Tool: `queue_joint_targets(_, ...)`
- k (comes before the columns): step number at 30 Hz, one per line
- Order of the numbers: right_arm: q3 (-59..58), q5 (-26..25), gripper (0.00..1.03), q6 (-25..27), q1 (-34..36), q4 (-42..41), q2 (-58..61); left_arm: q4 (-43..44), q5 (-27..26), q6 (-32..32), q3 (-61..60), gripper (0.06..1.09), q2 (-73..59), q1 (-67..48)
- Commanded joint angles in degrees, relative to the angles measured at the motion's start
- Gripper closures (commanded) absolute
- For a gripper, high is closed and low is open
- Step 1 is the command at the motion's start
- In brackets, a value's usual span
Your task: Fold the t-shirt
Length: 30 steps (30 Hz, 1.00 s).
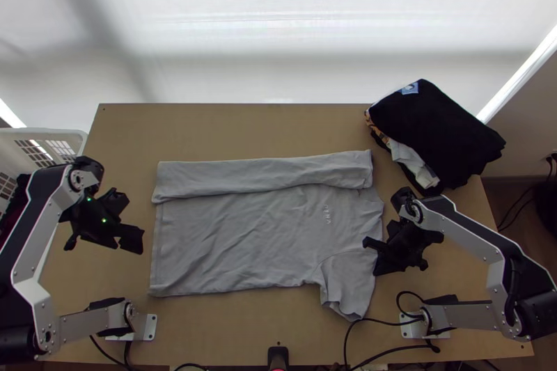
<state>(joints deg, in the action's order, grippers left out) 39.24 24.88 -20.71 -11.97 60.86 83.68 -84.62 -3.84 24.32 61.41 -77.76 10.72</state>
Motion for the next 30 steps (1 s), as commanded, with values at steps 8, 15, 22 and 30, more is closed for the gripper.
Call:
queue_joint_targets(8, -1.6, 0.1, 1.0, 0.1, -1.6, -1.0, 1.0, -5.5, 4.1, -1.6, -8.5, 0.11, -1.2, -12.9)
queue_joint_targets(15, -1.7, 0.1, 1.0, 0.1, -1.4, -1.2, 1.1, -5.5, 4.4, -4.3, -14.0, 0.14, -1.3, -22.6)
queue_joint_targets(22, -1.8, 0.1, 1.0, 0.1, -1.4, -1.7, 1.3, -3.2, 2.3, -4.9, -14.2, 0.17, -3.9, -24.9)
queue_joint_targets(30, -2.0, 0.1, 1.0, 0.1, -1.4, -1.8, 1.5, -0.2, -1.6, -5.9, -14.9, 0.23, -6.6, -27.0)
